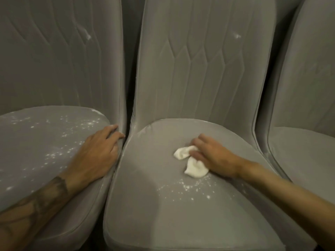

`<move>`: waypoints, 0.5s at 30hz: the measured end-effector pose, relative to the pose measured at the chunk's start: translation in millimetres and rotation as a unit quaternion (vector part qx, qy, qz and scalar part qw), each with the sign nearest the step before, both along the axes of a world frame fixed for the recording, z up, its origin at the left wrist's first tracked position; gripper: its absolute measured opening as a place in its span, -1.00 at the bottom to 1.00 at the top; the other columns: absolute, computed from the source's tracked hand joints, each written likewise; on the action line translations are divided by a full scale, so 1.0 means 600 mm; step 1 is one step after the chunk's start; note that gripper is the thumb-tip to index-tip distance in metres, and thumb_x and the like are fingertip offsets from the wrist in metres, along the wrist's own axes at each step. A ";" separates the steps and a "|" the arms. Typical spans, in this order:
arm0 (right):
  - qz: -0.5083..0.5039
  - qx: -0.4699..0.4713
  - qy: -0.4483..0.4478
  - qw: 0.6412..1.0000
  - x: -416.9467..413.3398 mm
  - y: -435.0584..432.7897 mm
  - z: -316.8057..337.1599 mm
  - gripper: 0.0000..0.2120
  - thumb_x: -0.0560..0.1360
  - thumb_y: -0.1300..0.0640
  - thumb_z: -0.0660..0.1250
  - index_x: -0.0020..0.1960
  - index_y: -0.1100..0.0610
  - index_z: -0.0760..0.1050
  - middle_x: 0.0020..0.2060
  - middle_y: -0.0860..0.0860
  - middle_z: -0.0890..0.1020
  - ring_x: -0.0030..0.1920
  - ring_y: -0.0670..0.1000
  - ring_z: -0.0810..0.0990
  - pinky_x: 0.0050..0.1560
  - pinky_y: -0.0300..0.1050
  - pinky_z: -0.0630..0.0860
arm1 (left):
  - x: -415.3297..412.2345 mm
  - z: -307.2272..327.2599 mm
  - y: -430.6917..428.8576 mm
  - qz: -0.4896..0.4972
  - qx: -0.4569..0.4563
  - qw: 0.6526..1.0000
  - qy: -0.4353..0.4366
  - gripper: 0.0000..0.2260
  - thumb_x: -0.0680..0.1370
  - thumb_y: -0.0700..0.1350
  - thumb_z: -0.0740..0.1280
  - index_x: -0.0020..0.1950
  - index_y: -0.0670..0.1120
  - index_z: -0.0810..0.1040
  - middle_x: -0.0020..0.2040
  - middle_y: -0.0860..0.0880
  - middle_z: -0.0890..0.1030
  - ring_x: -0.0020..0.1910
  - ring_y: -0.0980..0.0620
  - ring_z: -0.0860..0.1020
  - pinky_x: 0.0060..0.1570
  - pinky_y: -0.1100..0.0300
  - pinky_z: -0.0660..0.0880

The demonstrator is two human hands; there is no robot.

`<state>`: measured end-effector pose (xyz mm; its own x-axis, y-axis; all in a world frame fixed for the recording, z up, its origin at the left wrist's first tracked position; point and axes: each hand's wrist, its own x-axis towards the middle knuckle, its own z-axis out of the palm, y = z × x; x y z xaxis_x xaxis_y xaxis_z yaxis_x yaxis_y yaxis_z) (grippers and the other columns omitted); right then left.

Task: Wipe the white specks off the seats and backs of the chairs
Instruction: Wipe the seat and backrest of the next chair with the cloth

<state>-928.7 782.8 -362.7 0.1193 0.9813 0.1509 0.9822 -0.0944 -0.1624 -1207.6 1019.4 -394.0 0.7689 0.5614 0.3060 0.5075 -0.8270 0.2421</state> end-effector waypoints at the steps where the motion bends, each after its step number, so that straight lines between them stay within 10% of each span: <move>1: -0.065 -0.011 -0.008 0.998 0.035 0.000 0.007 -0.74 0.67 -0.02 0.17 0.24 0.11 0.46 0.09 0.12 0.48 0.11 0.18 0.50 0.17 0.04 0.38 | 0.001 0.001 -0.002 0.001 -0.003 1.000 -0.001 -0.53 0.64 -0.01 -0.01 0.42 -0.01 0.53 0.54 -0.09 0.38 0.44 -0.09 0.42 0.45 -0.05 0.34; 4: -0.256 -0.025 0.003 0.966 0.087 0.008 0.018 -0.69 0.68 0.02 0.16 0.30 0.20 0.43 0.19 0.21 0.46 0.22 0.25 0.47 0.22 0.02 0.37 | 0.001 0.004 -0.005 0.003 -0.006 1.000 -0.005 -0.53 0.63 0.00 -0.02 0.42 -0.02 0.53 0.54 -0.09 0.38 0.43 -0.09 0.43 0.44 -0.05 0.33; 11: 0.031 0.003 0.042 0.999 -0.047 -0.036 -0.005 -0.74 0.67 -0.14 0.09 0.21 -0.03 0.39 0.03 -0.06 0.41 0.01 0.00 0.45 0.10 -0.14 0.36 | -0.001 0.002 -0.005 0.001 -0.013 1.000 0.002 -0.52 0.65 0.01 -0.03 0.43 -0.02 0.52 0.54 -0.10 0.38 0.45 -0.08 0.41 0.47 -0.04 0.31; 15: -0.162 -0.019 0.004 0.987 0.061 -0.043 0.023 -0.72 0.67 0.01 0.18 0.28 0.16 0.44 0.15 0.13 0.46 0.18 0.17 0.48 0.24 0.02 0.36 | 0.002 0.006 -0.007 0.002 -0.021 1.000 -0.002 -0.50 0.63 0.02 -0.03 0.43 -0.03 0.53 0.54 -0.11 0.38 0.45 -0.10 0.41 0.47 -0.08 0.32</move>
